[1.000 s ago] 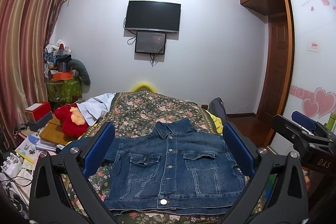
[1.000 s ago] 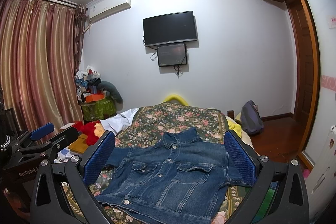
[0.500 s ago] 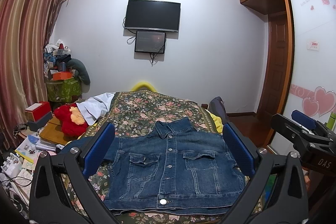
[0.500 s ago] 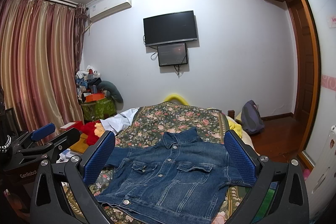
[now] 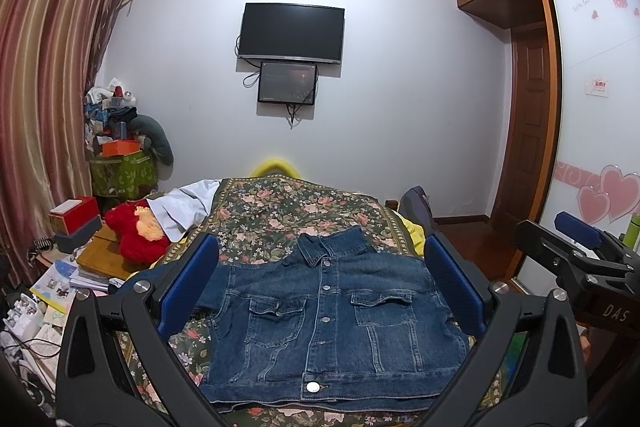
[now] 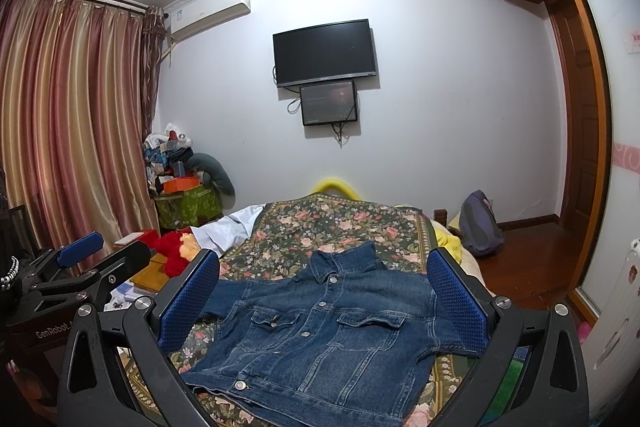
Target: Fold large clothes
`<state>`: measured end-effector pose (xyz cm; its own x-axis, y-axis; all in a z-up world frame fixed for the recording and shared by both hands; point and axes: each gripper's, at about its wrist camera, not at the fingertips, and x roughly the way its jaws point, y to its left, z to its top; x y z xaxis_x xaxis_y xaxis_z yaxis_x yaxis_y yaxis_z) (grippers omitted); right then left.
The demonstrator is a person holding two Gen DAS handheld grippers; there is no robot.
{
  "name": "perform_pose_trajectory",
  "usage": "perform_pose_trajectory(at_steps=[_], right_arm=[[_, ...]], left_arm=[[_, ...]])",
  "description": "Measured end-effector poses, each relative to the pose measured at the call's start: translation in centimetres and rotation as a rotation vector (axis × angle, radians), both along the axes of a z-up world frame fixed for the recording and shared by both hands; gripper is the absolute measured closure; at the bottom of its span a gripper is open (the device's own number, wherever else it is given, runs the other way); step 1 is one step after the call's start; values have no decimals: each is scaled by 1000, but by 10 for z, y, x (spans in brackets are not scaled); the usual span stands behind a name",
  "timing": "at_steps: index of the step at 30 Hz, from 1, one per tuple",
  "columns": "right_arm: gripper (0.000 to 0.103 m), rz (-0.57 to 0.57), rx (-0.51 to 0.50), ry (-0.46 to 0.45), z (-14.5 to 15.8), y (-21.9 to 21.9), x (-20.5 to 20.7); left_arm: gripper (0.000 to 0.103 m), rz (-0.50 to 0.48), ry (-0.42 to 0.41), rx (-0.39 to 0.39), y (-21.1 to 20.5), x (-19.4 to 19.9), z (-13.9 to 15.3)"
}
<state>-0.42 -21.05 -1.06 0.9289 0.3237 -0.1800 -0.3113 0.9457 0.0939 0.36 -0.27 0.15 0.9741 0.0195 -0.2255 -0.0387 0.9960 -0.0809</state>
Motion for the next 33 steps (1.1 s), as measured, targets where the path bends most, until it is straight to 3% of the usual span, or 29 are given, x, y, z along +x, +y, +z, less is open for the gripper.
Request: perform_pose_trajectory(at_steps=[19, 25, 33], right_arm=[[0, 11, -37, 55, -6, 15, 23], [0, 27, -73, 109, -14, 35, 56], [0, 71, -127, 207, -38, 72, 131]], left_arm=[[0, 34, 42, -33, 20, 24, -17], [0, 122, 110, -74, 59, 60, -36], [0, 303, 251, -131, 146, 118, -85]])
